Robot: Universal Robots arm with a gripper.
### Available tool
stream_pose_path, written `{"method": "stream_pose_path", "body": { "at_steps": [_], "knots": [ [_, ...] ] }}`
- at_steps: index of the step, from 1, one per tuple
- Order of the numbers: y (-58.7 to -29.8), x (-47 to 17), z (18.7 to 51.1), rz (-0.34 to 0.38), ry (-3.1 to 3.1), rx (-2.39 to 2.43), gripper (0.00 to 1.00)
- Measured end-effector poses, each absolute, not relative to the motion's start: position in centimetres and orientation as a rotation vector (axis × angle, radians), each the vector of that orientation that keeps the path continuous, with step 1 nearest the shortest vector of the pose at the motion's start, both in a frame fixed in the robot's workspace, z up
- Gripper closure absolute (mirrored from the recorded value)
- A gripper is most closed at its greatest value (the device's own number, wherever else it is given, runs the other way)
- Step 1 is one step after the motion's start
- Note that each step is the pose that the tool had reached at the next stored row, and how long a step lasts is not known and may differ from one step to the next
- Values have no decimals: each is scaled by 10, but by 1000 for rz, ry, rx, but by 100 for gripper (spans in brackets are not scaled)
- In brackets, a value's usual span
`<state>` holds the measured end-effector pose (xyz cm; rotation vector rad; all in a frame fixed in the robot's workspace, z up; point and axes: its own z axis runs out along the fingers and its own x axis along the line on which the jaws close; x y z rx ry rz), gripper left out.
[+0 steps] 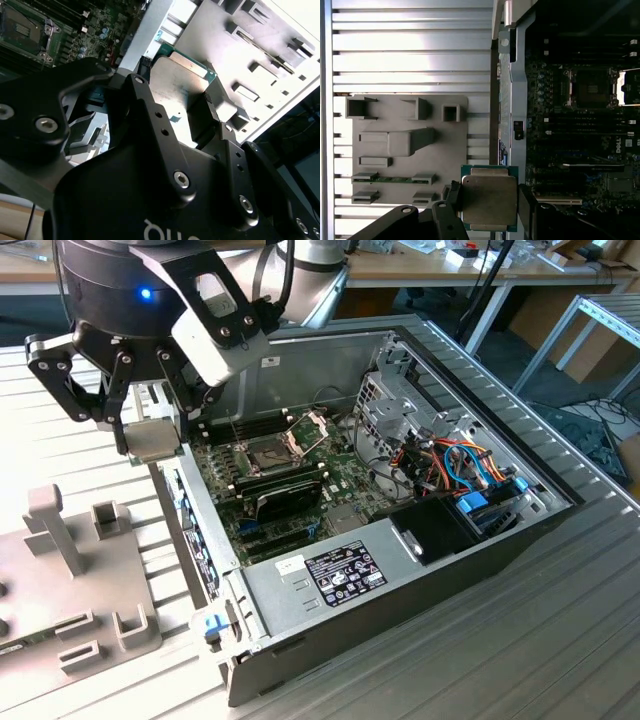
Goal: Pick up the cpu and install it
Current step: 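Pick up the cpu and move it towards the insertion slot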
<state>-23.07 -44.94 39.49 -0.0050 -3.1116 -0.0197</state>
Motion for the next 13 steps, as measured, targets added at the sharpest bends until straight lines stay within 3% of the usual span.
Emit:
{"method": "stream_pose_path", "body": {
  "at_steps": [13],
  "knots": [
    [-449,-215,395,-20,-3112,-5,45]
  ]
}}
